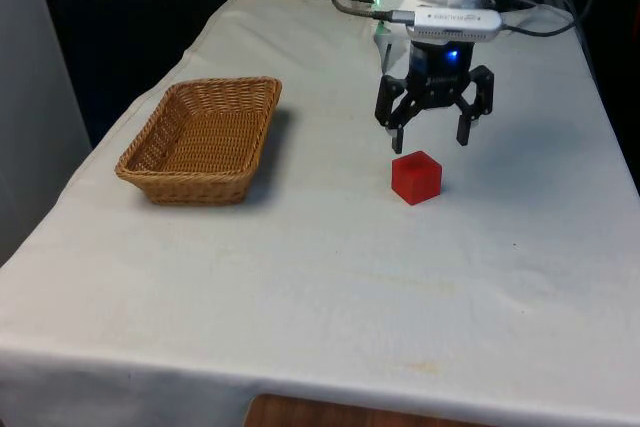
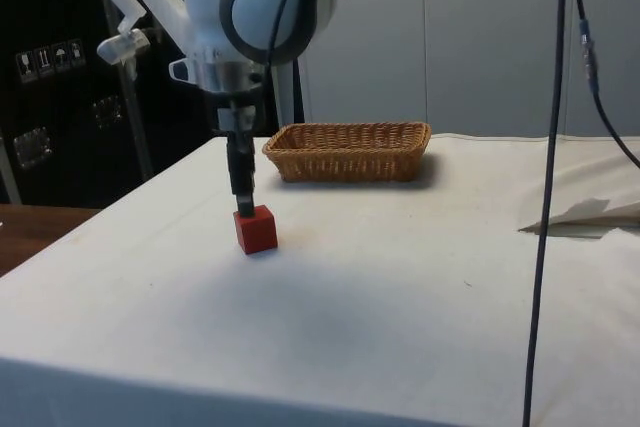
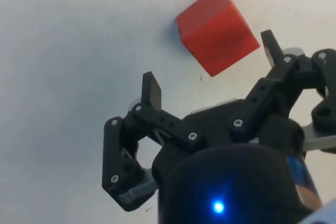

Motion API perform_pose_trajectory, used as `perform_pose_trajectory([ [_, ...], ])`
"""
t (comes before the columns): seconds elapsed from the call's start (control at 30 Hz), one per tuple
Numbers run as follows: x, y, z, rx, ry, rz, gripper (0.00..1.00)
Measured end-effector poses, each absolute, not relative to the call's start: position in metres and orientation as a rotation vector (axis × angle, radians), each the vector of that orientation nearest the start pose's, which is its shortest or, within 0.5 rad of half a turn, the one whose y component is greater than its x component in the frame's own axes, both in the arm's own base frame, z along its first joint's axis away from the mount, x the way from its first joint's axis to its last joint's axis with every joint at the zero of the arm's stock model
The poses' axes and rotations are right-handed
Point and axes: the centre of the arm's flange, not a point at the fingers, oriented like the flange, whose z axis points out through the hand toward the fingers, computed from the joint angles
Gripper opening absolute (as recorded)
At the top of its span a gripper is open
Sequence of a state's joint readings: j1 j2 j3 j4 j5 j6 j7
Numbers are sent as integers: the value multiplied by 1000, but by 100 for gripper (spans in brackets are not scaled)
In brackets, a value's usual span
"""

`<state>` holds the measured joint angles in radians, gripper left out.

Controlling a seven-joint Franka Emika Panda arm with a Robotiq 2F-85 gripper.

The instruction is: Pick up the cube and place it into the basket.

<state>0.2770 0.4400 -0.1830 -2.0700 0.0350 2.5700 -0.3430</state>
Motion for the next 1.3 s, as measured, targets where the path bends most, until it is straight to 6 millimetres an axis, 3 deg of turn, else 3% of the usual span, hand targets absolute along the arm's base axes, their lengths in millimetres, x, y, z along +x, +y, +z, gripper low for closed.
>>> perform_pose_trajectory([
  [0.73, 603, 38, 180, -3106, -901, -52, 100],
  [0.97, 604, 38, 176, -3100, -924, -49, 100],
  [1.0, 604, 38, 176, -3100, -924, -49, 97],
  [1.03, 604, 38, 176, -3100, -924, -49, 79],
  [1.07, 604, 38, 176, -3100, -925, -49, 79],
  [1.3, 604, 38, 176, -3100, -925, -50, 3],
])
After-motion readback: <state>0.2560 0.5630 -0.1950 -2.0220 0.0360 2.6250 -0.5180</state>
